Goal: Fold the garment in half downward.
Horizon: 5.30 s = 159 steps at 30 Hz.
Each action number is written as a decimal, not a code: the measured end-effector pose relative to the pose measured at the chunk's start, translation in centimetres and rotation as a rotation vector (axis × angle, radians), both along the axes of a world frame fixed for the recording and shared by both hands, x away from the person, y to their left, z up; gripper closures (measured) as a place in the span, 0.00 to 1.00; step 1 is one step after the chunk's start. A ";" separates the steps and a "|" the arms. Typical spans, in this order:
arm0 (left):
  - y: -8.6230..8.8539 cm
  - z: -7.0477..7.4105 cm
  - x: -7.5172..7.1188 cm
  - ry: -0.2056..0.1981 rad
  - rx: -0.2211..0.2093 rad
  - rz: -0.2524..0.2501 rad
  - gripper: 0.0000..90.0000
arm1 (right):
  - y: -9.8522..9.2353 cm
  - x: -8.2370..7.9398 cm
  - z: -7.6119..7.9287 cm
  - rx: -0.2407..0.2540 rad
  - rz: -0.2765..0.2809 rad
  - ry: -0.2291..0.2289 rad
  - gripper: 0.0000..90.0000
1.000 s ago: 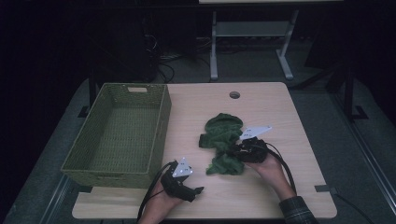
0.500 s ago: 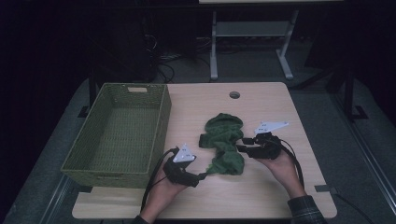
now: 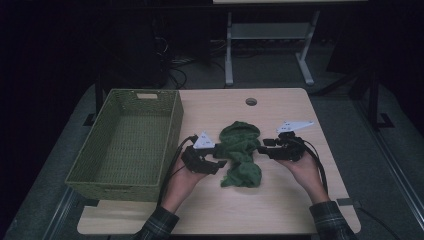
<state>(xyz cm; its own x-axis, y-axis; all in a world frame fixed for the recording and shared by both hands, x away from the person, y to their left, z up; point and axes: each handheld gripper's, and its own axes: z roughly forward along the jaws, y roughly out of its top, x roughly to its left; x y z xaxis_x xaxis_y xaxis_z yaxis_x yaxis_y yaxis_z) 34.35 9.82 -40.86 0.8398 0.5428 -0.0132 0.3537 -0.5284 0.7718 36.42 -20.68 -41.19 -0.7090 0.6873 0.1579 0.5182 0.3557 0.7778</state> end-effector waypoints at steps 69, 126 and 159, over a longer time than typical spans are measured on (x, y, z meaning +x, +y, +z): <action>-2.4 -3.9 13.8 0.111 -0.002 0.081 0.97 | 1.6 10.9 -3.1 -0.062 -0.079 0.117 0.96; -1.0 0.5 0.9 -0.089 -0.144 -0.149 0.95 | -1.2 -1.5 0.3 0.074 0.089 -0.070 0.89; -1.2 -5.8 -2.8 0.004 -0.011 -0.273 0.95 | 0.6 -6.9 -4.5 -0.034 0.173 0.032 0.87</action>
